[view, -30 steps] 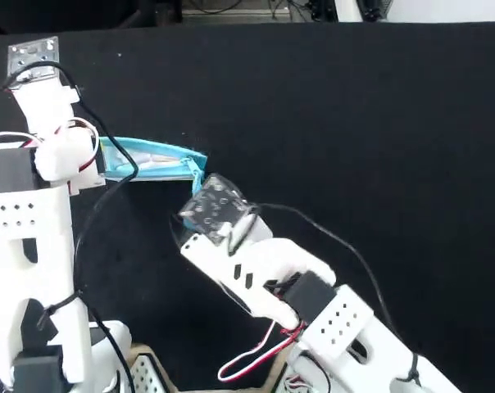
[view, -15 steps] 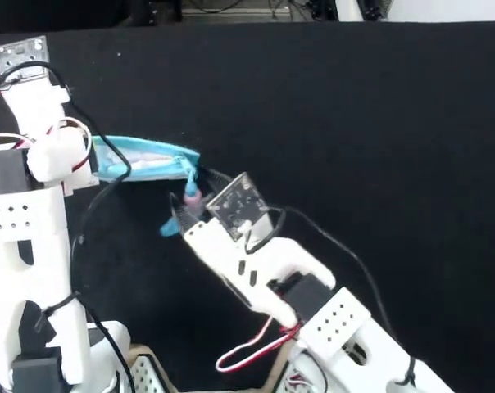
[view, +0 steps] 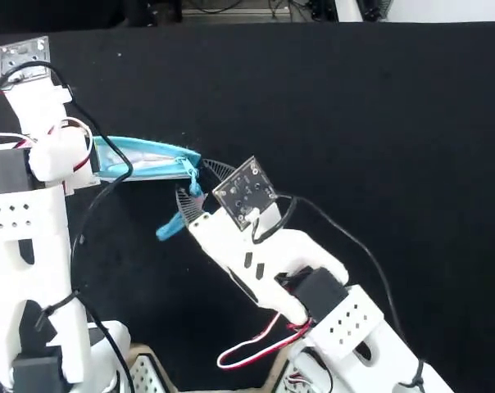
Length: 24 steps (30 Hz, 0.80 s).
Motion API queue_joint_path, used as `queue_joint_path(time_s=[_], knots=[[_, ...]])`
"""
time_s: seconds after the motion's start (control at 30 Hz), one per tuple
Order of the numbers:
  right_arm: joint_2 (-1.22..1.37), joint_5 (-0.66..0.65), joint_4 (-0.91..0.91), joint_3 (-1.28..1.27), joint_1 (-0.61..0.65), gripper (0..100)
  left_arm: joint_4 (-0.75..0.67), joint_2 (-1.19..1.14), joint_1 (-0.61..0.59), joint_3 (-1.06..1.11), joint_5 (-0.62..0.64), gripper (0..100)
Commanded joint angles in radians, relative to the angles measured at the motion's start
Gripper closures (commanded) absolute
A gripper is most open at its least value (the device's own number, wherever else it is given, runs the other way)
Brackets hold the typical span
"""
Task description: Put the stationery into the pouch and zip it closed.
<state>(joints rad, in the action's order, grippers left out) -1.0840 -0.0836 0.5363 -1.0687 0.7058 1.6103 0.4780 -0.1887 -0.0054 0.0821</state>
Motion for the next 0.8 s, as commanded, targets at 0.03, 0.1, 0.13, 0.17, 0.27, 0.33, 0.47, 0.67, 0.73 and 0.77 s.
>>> queue_joint_path(time_s=[0.03,0.1,0.13,0.17,0.27,0.33,0.47,0.67,0.73,0.77], knots=[[-0.019,0.000,-0.002,0.033,-0.018,82.9,0.005,0.005,0.015,-0.044,-0.005,97],[-0.021,0.000,-0.002,0.018,-0.018,82.9,0.005,0.005,0.015,-0.044,-0.005,97],[-0.021,0.000,-0.002,0.012,-0.018,82.9,0.005,0.005,0.015,-0.044,-0.005,97],[-0.021,0.000,0.000,0.012,-0.020,83.3,0.005,0.005,0.015,-0.044,-0.005,97],[-0.024,0.000,0.000,0.022,-0.021,95.3,0.005,0.005,0.015,-0.044,-0.005,97],[-0.044,-0.003,0.005,0.042,-0.023,97.2,0.005,0.005,0.012,-0.044,-0.005,97],[-0.108,-0.064,0.005,0.099,-0.061,98.8,0.005,0.005,0.010,-0.044,-0.006,97],[-0.074,-0.141,0.060,0.197,-0.071,98.8,-0.002,0.005,0.016,-0.054,-0.005,97],[-0.038,-0.170,0.080,0.255,-0.081,98.8,-0.002,0.005,0.016,-0.064,-0.005,97],[-0.015,-0.181,0.091,0.289,-0.087,98.8,-0.002,0.005,0.016,-0.068,-0.005,97]])
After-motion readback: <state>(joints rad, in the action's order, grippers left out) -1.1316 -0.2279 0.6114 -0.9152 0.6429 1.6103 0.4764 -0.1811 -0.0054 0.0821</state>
